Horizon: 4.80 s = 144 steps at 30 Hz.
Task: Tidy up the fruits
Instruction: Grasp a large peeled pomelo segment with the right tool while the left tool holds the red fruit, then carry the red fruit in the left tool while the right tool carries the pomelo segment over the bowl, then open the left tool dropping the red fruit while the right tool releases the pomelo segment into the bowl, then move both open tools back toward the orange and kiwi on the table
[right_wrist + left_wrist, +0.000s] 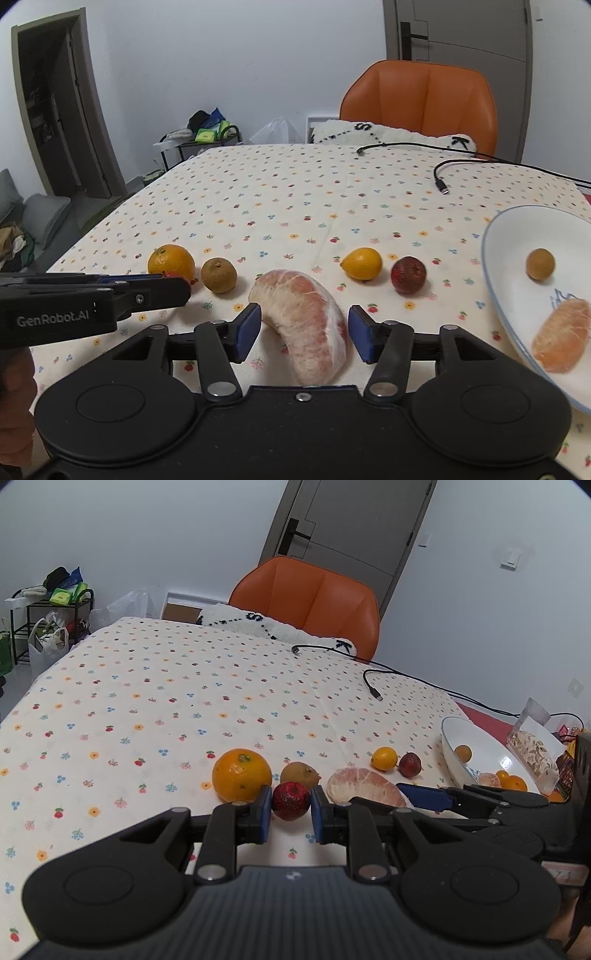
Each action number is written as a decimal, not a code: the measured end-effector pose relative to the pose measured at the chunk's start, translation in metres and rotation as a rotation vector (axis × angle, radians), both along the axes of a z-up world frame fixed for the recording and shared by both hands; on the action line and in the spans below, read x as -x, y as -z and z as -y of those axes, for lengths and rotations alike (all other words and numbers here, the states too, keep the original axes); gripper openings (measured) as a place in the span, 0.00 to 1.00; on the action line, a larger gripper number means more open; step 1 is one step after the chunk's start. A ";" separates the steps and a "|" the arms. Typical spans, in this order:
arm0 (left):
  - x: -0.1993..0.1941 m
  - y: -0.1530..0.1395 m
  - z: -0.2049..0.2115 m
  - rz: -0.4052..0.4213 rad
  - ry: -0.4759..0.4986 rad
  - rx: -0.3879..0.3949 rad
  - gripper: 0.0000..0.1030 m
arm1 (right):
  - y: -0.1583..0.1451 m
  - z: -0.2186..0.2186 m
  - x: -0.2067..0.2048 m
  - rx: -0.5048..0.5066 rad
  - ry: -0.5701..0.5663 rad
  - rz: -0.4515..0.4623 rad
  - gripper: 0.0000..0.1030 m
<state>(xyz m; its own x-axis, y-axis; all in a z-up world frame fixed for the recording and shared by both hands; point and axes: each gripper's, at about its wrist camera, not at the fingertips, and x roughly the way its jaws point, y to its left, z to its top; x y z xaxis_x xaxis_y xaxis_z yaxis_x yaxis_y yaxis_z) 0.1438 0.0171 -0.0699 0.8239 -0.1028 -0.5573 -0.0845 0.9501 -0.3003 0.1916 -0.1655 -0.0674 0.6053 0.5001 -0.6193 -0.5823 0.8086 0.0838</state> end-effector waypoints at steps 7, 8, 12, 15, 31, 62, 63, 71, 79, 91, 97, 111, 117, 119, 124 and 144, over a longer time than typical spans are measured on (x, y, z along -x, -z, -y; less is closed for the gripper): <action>-0.001 0.000 0.001 -0.002 0.002 0.002 0.20 | 0.002 -0.004 -0.001 0.010 0.005 0.033 0.47; -0.001 0.000 0.002 -0.003 0.003 0.002 0.20 | 0.002 -0.004 -0.001 0.012 0.004 0.034 0.45; 0.000 -0.002 0.007 0.004 0.010 -0.002 0.20 | 0.000 0.002 0.001 0.002 0.009 0.023 0.40; -0.001 -0.005 0.013 0.010 0.016 -0.006 0.20 | -0.001 0.009 0.004 -0.006 0.024 0.019 0.39; -0.013 -0.033 0.053 0.075 0.099 -0.031 0.20 | -0.032 0.058 0.012 -0.085 0.114 0.078 0.39; -0.071 -0.047 0.145 0.089 0.226 -0.101 0.20 | -0.046 0.169 -0.020 -0.128 0.323 0.133 0.39; -0.074 -0.046 0.148 0.088 0.229 -0.103 0.20 | -0.046 0.171 -0.023 -0.127 0.326 0.134 0.39; -0.092 -0.041 0.167 0.070 0.249 -0.105 0.20 | -0.045 0.193 -0.042 -0.132 0.367 0.136 0.39; -0.106 -0.036 0.180 0.044 0.237 -0.106 0.22 | -0.043 0.197 -0.060 -0.138 0.370 0.125 0.39; -0.102 -0.037 0.156 0.022 0.187 -0.100 0.24 | -0.038 0.186 -0.078 -0.140 0.342 0.106 0.39; -0.093 -0.039 0.140 0.016 0.152 -0.102 0.32 | -0.035 0.179 -0.086 -0.166 0.334 0.090 0.44; -0.060 -0.045 0.110 0.028 0.085 -0.112 0.59 | -0.048 0.190 -0.055 -0.244 0.378 0.104 0.66; -0.040 -0.049 0.096 0.045 0.062 -0.113 0.70 | -0.055 0.192 -0.033 -0.258 0.374 0.105 0.66; -0.034 -0.049 0.092 0.047 0.058 -0.115 0.72 | -0.057 0.191 -0.026 -0.263 0.367 0.107 0.68; -0.023 -0.050 0.079 0.045 0.031 -0.122 0.75 | -0.059 0.178 -0.008 -0.254 0.331 0.111 0.72; 0.016 -0.040 0.017 0.055 -0.078 -0.111 0.84 | -0.050 0.119 0.023 -0.220 0.238 0.070 0.83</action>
